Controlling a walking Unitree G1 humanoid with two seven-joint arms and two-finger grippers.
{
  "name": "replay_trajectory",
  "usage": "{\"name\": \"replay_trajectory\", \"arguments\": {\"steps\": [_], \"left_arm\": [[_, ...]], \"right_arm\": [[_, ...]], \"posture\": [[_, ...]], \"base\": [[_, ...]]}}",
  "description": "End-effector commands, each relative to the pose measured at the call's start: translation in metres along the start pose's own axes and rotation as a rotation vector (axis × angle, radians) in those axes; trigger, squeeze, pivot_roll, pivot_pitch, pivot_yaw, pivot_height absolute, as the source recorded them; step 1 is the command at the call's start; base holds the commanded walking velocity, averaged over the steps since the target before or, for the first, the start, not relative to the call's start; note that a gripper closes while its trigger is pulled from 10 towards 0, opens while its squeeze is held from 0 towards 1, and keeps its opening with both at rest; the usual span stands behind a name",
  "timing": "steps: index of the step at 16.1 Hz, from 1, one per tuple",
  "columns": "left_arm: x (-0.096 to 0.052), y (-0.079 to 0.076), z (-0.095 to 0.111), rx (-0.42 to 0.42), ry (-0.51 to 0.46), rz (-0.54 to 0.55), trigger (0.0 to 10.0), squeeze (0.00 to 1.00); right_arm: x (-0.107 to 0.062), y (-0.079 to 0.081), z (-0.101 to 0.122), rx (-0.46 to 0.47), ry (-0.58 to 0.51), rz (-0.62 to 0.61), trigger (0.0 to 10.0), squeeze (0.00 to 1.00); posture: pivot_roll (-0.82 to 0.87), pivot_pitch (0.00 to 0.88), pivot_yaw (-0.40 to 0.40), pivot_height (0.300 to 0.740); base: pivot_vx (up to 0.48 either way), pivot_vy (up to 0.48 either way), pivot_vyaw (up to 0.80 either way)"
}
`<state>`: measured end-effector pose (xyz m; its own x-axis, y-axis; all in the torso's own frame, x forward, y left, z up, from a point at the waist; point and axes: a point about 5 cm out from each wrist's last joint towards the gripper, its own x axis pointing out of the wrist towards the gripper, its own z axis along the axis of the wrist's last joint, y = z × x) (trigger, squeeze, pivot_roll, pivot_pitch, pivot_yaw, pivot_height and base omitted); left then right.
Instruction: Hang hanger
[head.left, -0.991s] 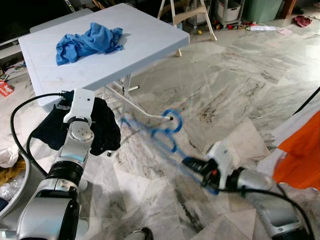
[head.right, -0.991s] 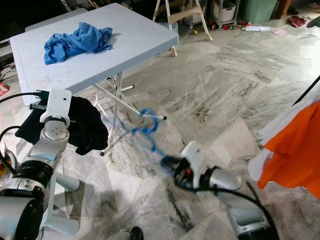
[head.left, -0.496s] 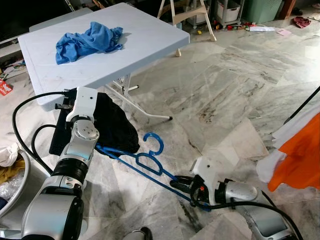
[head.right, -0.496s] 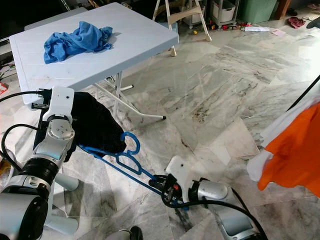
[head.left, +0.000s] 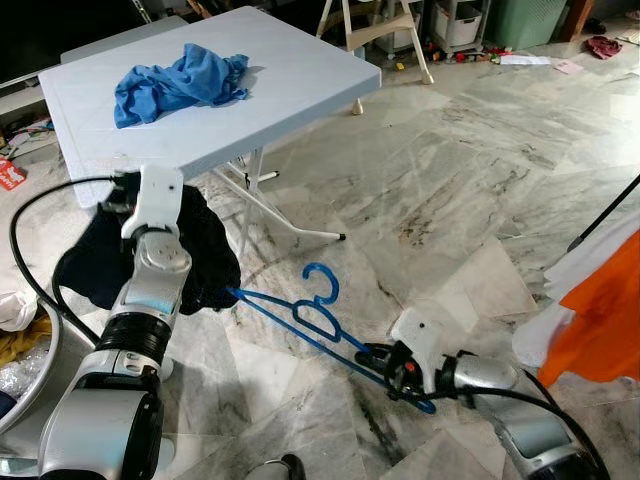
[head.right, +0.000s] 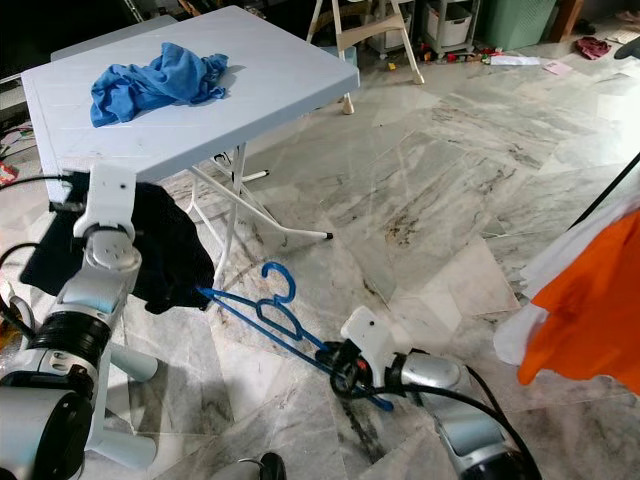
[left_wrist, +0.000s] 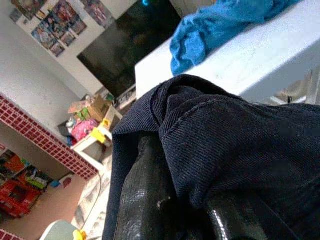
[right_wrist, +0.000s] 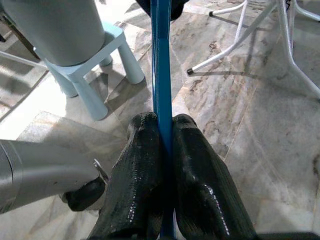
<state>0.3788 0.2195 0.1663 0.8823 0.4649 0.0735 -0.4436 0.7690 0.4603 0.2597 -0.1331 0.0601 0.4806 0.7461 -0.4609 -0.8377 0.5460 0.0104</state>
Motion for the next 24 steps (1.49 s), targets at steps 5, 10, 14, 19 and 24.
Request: {"name": "replay_trajectory", "arguments": {"steps": [5,10,14,19,24], "left_arm": [[0.000,0.004,0.003,0.008,-0.001,0.038,10.0,0.00],[-0.005,-0.003,0.004,-0.004,0.009,0.007,10.0,0.00],[-0.012,-0.008,0.013,-0.025,-0.001,-0.018,10.0,0.00],[-0.026,-0.013,0.004,-0.018,0.022,-0.055,10.0,0.00],[-0.023,-0.008,-0.004,0.035,0.059,0.002,10.0,0.00]], "right_arm": [[-0.003,0.008,0.007,-0.009,-0.051,0.087,10.0,0.00],[-0.002,0.002,0.006,-0.001,-0.044,0.032,10.0,0.00],[0.007,-0.002,0.000,0.039,-0.028,-0.049,10.0,0.00],[0.014,-0.013,-0.004,0.077,-0.018,-0.163,10.0,0.00],[0.004,-0.016,0.009,0.073,-0.105,-0.112,10.0,0.00]], "posture": [[-0.07,0.093,0.123,0.740],[-0.07,0.092,0.125,0.740],[-0.07,0.091,0.127,0.740],[-0.06,0.089,0.128,0.740],[-0.06,0.091,0.130,0.740]], "base": [[0.000,0.000,0.00],[0.000,0.000,0.00],[0.000,0.000,0.00],[0.000,0.000,0.00],[0.000,0.000,0.00]]}}
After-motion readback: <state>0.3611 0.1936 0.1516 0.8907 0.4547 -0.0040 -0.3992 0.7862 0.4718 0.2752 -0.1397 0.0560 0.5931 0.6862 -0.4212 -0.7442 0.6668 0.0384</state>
